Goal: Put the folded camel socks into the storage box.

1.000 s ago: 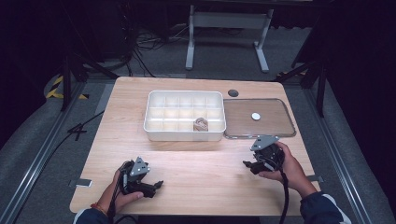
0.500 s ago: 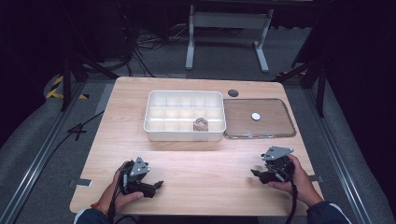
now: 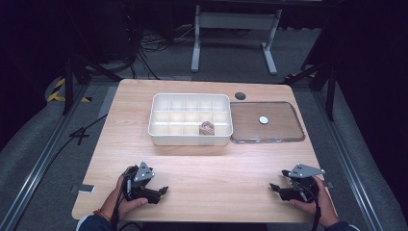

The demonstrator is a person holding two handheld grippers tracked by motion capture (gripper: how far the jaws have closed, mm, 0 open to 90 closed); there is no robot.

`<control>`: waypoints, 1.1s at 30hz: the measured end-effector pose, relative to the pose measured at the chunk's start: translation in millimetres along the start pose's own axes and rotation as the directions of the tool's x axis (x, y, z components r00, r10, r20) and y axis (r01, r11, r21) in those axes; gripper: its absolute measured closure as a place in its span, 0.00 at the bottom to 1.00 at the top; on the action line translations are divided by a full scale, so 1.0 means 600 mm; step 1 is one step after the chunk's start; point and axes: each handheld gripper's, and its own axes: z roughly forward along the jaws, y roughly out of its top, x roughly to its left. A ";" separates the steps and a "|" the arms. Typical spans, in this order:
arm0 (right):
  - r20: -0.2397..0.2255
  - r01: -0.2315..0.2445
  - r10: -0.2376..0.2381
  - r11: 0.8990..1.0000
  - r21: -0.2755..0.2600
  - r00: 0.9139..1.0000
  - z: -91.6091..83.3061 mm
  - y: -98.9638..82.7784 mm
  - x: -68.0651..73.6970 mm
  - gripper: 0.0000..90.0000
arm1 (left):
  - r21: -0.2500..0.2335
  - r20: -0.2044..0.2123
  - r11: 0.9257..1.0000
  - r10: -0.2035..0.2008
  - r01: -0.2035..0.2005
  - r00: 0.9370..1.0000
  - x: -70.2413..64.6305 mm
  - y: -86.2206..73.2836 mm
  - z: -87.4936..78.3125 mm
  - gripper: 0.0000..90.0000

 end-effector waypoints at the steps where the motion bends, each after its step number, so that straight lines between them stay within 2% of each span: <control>1: -0.006 -0.019 0.019 1.000 -0.014 1.000 -0.001 -0.006 -0.002 0.30 | 0.000 0.000 1.000 0.002 -0.002 1.000 0.000 0.000 0.000 0.13; 2: -0.006 -0.019 0.019 1.000 -0.014 1.000 -0.001 -0.006 -0.002 0.30 | 0.000 0.000 1.000 0.002 -0.002 1.000 0.000 0.000 0.000 0.13; 5: -0.013 -0.021 0.021 0.997 -0.071 1.000 -0.004 -0.022 -0.005 0.29 | -0.003 -0.001 1.000 0.000 0.000 1.000 0.000 0.000 0.000 0.13; 25: -0.001 -0.032 0.032 0.997 -0.066 0.999 -0.002 -0.021 -0.007 0.27 | -0.005 -0.004 1.000 -0.010 0.010 1.000 -0.002 -0.001 0.001 0.13; 33: -0.001 -0.032 0.032 0.997 -0.066 0.999 -0.002 -0.021 -0.007 0.27 | -0.005 -0.001 1.000 0.001 -0.001 1.000 0.000 0.000 0.002 0.13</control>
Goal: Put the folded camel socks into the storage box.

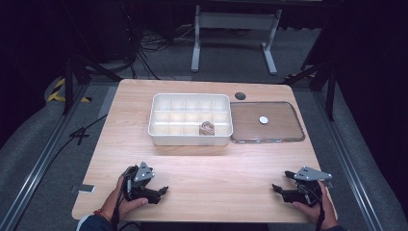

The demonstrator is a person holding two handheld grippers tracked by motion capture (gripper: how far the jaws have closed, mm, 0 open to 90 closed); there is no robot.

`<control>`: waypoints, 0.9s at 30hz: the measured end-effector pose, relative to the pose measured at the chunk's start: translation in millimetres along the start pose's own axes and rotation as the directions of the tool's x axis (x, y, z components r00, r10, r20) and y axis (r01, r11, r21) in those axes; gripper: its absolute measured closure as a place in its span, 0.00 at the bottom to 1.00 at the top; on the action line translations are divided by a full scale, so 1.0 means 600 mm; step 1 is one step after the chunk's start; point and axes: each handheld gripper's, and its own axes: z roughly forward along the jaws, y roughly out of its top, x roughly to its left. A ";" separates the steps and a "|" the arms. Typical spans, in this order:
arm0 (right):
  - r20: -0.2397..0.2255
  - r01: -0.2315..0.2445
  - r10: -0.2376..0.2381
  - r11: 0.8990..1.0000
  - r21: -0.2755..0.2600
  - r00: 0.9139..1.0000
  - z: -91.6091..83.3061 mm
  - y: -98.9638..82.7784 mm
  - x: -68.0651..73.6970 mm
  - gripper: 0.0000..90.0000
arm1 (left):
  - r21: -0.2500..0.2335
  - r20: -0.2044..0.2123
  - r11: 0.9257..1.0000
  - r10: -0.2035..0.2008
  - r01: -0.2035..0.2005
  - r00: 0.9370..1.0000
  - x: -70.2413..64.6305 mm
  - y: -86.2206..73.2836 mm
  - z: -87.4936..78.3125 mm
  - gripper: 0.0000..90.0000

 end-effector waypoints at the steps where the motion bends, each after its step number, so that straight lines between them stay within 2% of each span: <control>1: 0.000 0.000 0.000 1.000 0.000 1.000 0.000 0.000 0.000 0.27 | 0.001 -0.001 1.000 0.003 -0.003 1.000 0.000 0.000 0.000 0.13; 12: 0.004 -0.005 0.005 1.000 0.000 1.000 0.000 0.000 0.000 0.27 | 0.001 -0.003 1.000 0.006 -0.006 1.000 0.001 0.000 0.000 0.13; 13: 0.004 -0.005 0.005 1.000 0.000 1.000 0.000 0.000 0.000 0.27 | 0.000 0.001 1.000 -0.003 0.003 1.000 0.000 0.000 0.000 0.13; 27: 0.005 -0.010 0.010 1.000 0.000 1.000 0.000 0.000 0.000 0.27 | 0.002 -0.002 1.000 0.008 -0.008 1.000 0.001 0.000 0.000 0.12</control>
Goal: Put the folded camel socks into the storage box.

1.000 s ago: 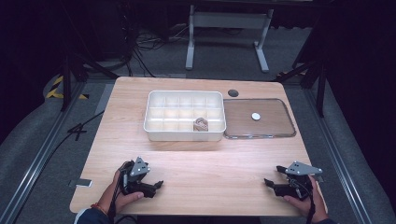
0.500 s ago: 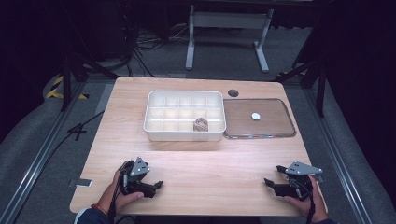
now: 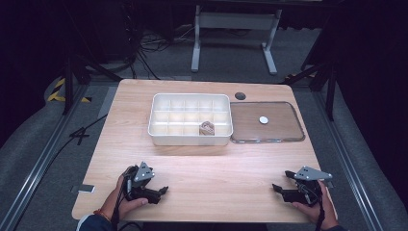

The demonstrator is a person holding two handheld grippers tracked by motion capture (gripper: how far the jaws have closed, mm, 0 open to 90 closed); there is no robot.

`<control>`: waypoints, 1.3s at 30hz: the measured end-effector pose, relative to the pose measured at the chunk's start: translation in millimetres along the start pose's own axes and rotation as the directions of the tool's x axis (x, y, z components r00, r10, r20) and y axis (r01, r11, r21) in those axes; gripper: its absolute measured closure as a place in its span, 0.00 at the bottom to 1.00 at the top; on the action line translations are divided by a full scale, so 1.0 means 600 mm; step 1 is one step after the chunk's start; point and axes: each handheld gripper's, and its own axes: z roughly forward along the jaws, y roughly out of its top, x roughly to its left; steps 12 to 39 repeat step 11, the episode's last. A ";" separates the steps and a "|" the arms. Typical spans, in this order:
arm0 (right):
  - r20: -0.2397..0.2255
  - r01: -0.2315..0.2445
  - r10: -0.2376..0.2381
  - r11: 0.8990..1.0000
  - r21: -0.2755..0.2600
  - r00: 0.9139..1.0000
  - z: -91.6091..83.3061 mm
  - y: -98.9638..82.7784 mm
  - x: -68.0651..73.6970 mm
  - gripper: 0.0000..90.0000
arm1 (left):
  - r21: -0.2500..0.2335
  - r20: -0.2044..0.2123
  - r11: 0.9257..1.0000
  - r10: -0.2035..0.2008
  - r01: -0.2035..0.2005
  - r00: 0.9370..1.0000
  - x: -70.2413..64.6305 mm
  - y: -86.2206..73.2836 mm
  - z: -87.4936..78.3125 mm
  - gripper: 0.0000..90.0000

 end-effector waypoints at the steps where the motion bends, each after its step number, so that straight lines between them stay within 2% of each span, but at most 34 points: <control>1: 0.000 0.000 0.000 1.000 0.000 1.000 0.000 0.000 0.000 0.27 | 0.000 0.000 1.000 0.000 0.000 1.000 0.000 0.000 0.000 0.12; 39: 0.007 -0.003 0.003 1.000 0.000 1.000 0.000 0.000 -0.001 0.26 | 0.000 -0.001 1.000 -0.001 0.001 1.000 0.000 0.000 0.000 0.13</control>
